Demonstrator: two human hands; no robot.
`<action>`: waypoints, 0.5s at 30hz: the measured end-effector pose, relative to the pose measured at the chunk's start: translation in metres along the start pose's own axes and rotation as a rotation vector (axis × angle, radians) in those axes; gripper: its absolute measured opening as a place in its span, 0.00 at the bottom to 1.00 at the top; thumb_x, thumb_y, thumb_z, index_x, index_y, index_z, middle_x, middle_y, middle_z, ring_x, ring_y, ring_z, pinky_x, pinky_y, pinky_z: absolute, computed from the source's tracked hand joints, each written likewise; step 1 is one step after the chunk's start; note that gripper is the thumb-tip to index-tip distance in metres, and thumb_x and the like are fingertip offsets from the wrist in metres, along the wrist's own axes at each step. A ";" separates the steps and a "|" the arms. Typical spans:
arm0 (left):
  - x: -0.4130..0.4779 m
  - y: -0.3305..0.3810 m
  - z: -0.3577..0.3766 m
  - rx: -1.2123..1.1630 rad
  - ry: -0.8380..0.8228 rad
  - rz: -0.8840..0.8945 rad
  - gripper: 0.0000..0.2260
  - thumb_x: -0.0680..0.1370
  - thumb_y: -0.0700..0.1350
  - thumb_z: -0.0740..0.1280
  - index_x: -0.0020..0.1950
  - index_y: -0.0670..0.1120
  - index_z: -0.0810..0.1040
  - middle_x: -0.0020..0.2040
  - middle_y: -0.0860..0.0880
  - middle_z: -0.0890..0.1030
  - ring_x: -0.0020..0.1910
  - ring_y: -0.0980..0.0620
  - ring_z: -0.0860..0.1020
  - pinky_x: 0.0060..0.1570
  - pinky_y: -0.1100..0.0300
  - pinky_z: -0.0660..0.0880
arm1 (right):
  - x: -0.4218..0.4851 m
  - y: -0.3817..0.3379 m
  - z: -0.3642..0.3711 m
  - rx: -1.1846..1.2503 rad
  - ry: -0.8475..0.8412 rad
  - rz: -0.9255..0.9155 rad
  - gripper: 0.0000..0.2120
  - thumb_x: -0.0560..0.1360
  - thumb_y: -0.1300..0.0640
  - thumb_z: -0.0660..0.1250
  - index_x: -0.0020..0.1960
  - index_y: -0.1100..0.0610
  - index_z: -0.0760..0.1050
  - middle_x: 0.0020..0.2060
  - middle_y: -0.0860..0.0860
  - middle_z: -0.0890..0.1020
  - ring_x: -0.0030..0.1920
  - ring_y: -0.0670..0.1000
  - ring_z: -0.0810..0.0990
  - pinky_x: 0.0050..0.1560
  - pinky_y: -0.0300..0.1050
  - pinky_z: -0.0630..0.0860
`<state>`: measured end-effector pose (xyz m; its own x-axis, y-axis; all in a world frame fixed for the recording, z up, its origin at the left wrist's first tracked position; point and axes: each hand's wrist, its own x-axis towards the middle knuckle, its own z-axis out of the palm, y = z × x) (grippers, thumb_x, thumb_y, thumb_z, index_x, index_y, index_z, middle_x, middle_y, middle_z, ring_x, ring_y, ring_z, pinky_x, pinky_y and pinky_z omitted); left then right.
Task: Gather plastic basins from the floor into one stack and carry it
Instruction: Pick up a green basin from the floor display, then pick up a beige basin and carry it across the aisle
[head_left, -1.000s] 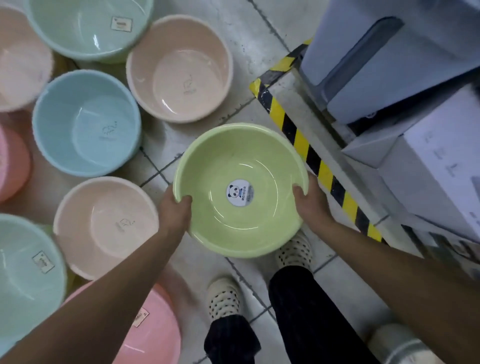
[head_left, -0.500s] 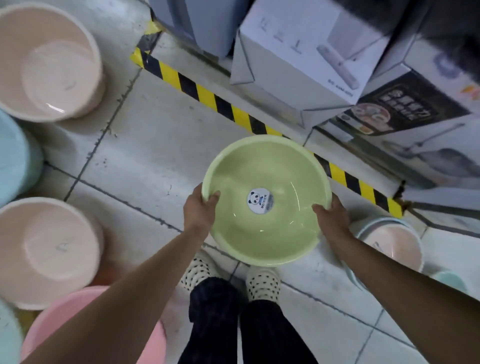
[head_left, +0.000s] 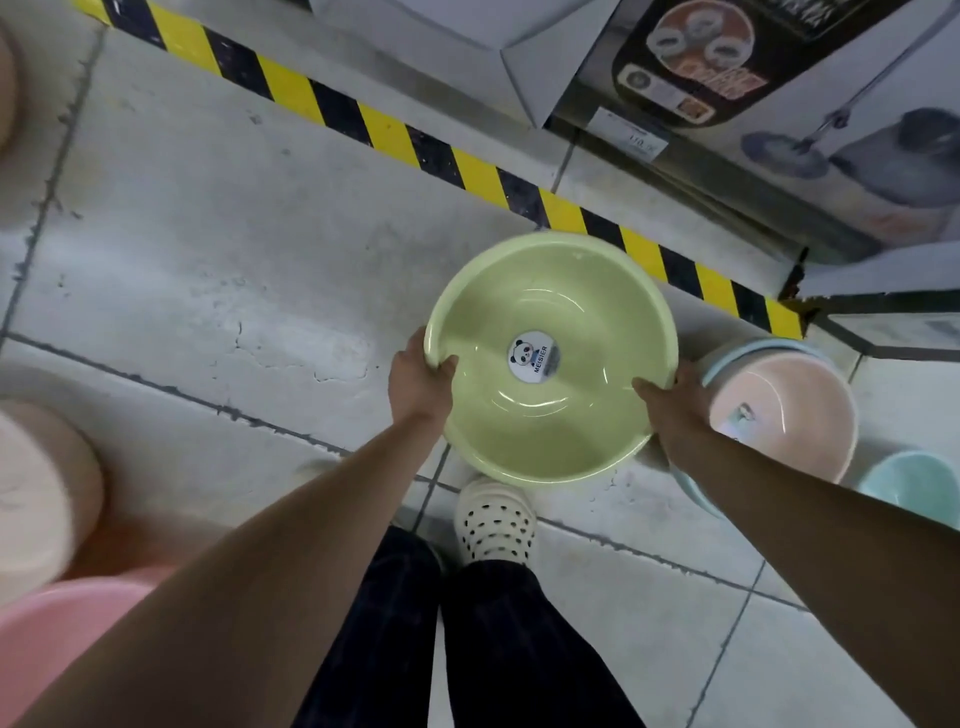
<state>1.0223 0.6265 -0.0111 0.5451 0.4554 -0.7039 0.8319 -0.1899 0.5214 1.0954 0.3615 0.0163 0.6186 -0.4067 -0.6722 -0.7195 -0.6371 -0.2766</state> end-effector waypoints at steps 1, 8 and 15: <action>0.001 -0.001 0.001 -0.001 -0.017 -0.016 0.21 0.78 0.44 0.68 0.71 0.47 0.72 0.56 0.42 0.81 0.55 0.43 0.79 0.47 0.58 0.71 | 0.000 0.001 0.002 -0.005 0.002 0.017 0.22 0.76 0.58 0.70 0.68 0.58 0.70 0.53 0.55 0.78 0.55 0.60 0.78 0.56 0.52 0.74; -0.008 0.009 -0.052 -0.103 -0.190 -0.149 0.16 0.80 0.48 0.62 0.65 0.45 0.78 0.60 0.44 0.82 0.56 0.44 0.80 0.57 0.53 0.76 | -0.042 -0.037 -0.006 -0.030 0.087 0.024 0.22 0.75 0.60 0.63 0.69 0.57 0.71 0.61 0.59 0.79 0.59 0.63 0.77 0.55 0.51 0.72; -0.062 -0.003 -0.210 -0.401 0.022 -0.232 0.15 0.80 0.47 0.62 0.65 0.46 0.78 0.61 0.45 0.81 0.61 0.46 0.78 0.65 0.46 0.73 | -0.173 -0.161 0.019 -0.141 -0.212 -0.307 0.17 0.79 0.57 0.64 0.68 0.57 0.74 0.63 0.53 0.80 0.61 0.56 0.78 0.57 0.46 0.71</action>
<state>0.9647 0.7815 0.1320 0.3431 0.4656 -0.8158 0.8233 0.2690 0.4998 1.0983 0.5468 0.1644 0.7091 -0.0487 -0.7034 -0.4516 -0.7974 -0.4001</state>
